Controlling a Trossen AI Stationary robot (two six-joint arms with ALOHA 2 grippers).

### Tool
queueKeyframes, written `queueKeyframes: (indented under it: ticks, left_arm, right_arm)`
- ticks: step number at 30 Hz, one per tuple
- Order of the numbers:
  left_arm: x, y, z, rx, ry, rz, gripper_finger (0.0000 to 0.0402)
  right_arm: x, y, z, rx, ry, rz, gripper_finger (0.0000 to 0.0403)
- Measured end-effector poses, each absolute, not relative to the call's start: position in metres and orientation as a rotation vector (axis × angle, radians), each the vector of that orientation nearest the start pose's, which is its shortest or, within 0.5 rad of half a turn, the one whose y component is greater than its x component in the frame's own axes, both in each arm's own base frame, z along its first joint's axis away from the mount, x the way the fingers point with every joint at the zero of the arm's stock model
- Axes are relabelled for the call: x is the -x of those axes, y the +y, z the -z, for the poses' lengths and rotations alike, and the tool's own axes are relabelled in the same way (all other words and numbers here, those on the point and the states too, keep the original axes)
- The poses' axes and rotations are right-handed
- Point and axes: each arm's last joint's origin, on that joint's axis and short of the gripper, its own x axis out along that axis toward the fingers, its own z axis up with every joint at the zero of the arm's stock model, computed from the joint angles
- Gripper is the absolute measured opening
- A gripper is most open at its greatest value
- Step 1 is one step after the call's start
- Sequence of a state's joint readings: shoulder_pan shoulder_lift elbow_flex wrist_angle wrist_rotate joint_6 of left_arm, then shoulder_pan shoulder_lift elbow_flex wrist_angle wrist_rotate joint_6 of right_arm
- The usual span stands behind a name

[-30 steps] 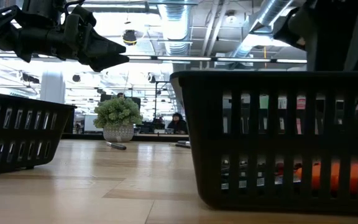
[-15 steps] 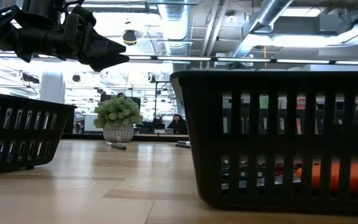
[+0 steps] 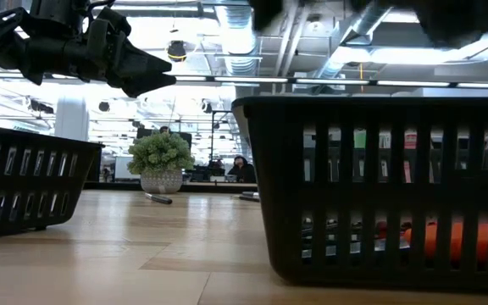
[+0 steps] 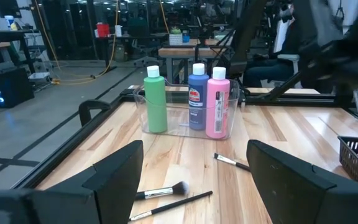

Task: Pick & Place Paint Supplies
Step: Put the black makeup brush into the left black bin

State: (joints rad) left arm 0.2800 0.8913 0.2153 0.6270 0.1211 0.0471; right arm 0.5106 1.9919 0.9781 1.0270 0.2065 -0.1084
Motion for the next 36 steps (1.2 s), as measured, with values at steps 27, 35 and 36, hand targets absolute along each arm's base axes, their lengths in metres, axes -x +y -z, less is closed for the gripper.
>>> queueKeyframes:
  ticks: [27, 35, 36]
  left_arm:
    - [-0.244, 0.036, -0.203, -0.211, 0.603, -0.185, 0.028]
    - [-0.238, 0.022, -0.2, -0.327, 0.8, -0.145, 0.028]
    - [-0.238, 0.02, -0.199, -0.339, 0.816, -0.14, 0.028]
  right_arm:
    - [-0.194, 0.155, -0.2, 0.252, 0.1, 0.027, 0.0109]
    - [-0.184, 0.156, -0.193, 0.19, 0.193, 0.008, 0.0109]
    - [-0.184, 0.156, -0.194, 0.186, 0.191, 0.007, 0.0109]
